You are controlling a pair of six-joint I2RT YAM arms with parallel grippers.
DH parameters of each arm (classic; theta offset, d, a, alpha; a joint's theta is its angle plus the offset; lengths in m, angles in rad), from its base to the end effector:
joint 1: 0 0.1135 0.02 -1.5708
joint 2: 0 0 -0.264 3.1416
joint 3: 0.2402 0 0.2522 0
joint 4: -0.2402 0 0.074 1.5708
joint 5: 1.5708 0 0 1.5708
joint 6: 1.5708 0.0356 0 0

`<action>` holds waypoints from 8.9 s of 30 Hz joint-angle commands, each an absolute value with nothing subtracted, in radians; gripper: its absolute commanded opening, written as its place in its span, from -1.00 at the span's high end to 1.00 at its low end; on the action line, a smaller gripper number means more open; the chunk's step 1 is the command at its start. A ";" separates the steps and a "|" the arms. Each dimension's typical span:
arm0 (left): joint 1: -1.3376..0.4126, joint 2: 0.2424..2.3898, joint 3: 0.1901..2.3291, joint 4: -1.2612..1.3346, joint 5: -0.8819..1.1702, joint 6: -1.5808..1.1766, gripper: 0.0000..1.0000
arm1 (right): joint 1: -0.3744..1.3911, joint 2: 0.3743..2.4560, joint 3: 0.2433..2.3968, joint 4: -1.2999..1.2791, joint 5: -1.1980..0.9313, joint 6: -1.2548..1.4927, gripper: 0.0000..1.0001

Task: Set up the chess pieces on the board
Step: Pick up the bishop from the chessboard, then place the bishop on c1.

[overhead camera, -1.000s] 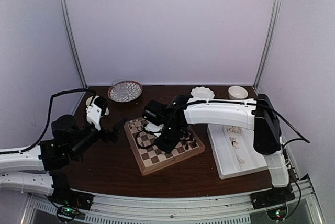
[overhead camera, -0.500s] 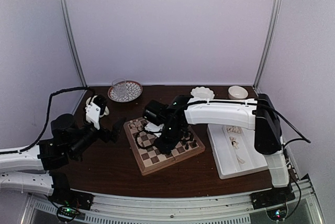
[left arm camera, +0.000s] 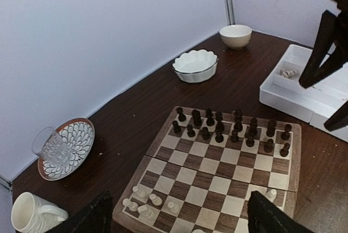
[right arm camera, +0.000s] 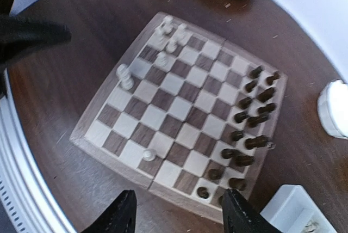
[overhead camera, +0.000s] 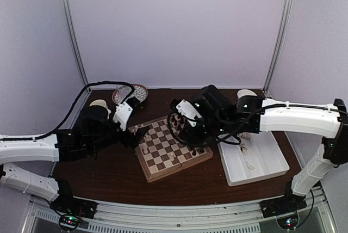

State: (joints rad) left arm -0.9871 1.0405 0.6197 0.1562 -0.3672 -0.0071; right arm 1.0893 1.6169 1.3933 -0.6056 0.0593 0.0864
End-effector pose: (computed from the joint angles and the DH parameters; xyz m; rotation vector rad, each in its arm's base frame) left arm 0.1419 -0.1916 0.2679 0.6265 1.7223 -0.3659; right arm 0.1678 0.3166 0.3006 -1.1541 2.1642 0.4683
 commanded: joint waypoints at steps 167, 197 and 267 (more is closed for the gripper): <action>-0.728 1.706 1.155 -0.470 -0.170 -0.187 1.00 | 0.945 1.147 0.653 0.115 0.557 0.283 -0.15; -0.727 1.703 1.160 -0.474 -0.161 -0.187 0.64 | 0.945 1.156 0.658 0.112 0.546 0.278 -0.15; -0.726 1.739 1.173 -0.514 -0.152 -0.205 0.47 | 0.943 1.143 0.655 0.108 0.541 0.278 -0.15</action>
State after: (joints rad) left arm -0.7353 1.7359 1.1526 -0.5098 -0.1566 -0.1940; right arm 0.9470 1.1645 0.6483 0.1158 0.5442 0.2836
